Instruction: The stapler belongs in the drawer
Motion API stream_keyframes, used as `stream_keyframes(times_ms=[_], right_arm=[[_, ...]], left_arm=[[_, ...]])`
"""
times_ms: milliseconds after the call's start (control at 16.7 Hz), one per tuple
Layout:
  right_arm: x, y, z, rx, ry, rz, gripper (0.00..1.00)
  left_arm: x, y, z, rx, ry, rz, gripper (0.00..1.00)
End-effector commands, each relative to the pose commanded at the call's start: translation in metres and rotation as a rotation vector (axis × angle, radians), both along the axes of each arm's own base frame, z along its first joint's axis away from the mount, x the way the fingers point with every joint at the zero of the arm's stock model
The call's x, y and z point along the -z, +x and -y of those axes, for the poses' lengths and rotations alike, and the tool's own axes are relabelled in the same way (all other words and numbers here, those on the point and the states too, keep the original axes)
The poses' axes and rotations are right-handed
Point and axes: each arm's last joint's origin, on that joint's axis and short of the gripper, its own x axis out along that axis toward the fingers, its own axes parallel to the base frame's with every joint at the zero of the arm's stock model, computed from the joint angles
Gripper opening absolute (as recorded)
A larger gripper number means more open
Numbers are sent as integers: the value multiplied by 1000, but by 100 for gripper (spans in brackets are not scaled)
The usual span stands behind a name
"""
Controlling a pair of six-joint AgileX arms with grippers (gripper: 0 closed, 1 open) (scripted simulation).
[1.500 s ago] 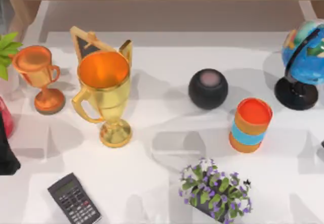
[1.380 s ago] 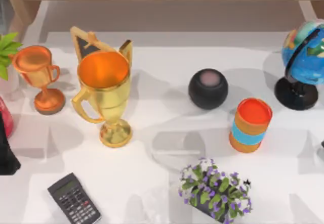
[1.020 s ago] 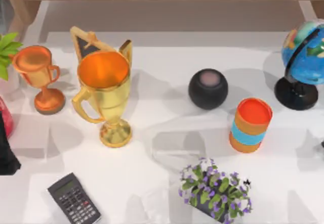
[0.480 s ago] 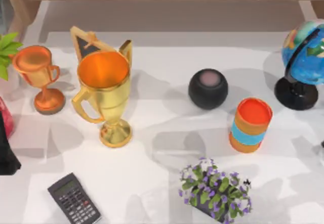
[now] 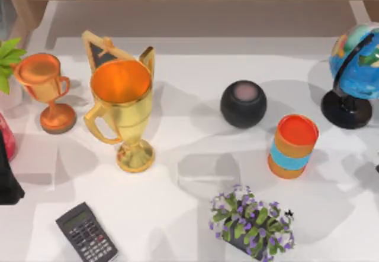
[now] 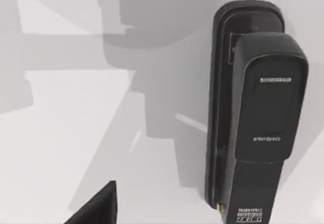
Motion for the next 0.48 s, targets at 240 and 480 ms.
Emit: stream_keyframes(times_ms=[240,480], right_arm=[[5,10,0,-19,-1,-45,100],[6,9,-1,-21,-1,-44,100]], left_arm=[[0,0,0,0,0,0,100],[0,0,0,0,0,0,100]])
